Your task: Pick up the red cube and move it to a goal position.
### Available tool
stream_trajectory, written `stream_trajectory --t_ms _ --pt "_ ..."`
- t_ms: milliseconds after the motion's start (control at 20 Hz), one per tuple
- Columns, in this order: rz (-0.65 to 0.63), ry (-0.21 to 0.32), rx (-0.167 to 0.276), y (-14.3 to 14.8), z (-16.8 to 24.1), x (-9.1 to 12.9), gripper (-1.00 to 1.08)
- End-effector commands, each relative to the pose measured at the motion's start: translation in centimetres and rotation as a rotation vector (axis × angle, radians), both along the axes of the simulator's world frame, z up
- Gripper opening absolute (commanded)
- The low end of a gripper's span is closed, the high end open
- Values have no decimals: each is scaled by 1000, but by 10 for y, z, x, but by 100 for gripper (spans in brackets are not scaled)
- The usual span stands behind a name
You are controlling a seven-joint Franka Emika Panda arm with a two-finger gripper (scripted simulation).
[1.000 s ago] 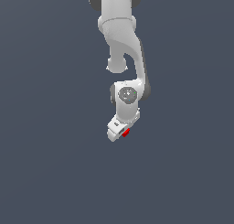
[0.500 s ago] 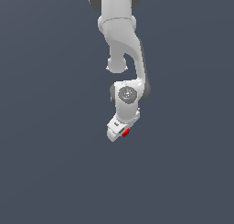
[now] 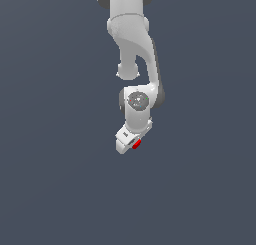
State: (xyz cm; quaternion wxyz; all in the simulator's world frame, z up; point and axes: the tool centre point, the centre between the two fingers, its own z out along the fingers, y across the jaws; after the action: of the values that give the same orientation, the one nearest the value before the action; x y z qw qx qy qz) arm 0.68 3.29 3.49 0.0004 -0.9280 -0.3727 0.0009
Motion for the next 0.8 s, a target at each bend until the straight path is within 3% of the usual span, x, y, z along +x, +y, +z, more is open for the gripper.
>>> stream_trajectory --t_ms 0,750 --pt "-1 -2 0 -5 13 3 -100" --pt "1 -2 2 -58 156 33 -100"
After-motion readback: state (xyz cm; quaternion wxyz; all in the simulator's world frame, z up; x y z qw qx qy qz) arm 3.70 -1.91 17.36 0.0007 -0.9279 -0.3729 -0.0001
